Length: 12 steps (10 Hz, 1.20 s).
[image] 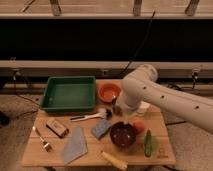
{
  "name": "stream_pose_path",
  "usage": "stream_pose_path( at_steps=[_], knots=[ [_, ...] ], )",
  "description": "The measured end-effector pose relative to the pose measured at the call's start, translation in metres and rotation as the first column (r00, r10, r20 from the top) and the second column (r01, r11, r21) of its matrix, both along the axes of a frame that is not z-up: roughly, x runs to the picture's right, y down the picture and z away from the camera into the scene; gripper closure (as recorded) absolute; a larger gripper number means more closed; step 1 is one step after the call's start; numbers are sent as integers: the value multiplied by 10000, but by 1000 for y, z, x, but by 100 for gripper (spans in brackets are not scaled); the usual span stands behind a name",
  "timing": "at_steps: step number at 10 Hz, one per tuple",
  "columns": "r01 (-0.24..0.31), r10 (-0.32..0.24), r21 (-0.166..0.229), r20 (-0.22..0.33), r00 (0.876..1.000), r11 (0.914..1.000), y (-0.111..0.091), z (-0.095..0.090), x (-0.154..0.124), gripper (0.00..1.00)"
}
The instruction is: Wipe tray with towel
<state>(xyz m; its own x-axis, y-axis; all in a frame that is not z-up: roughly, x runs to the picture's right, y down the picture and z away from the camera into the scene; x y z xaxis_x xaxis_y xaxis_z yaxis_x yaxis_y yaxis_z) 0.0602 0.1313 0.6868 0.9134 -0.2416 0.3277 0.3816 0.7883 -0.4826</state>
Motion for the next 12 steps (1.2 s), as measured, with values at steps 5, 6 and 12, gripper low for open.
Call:
stream_pose_path(
  at_steps=[5, 6, 12],
  knots=[
    [1734, -1645, -340, 1822, 9694, 9843, 58, 20, -112, 35],
    [2165, -2023, -419, 2208, 9541, 9754, 76, 26, -132, 35],
    [3608, -3231, -691, 3138, 8928, 9301, 138, 43, -186, 35]
  ],
)
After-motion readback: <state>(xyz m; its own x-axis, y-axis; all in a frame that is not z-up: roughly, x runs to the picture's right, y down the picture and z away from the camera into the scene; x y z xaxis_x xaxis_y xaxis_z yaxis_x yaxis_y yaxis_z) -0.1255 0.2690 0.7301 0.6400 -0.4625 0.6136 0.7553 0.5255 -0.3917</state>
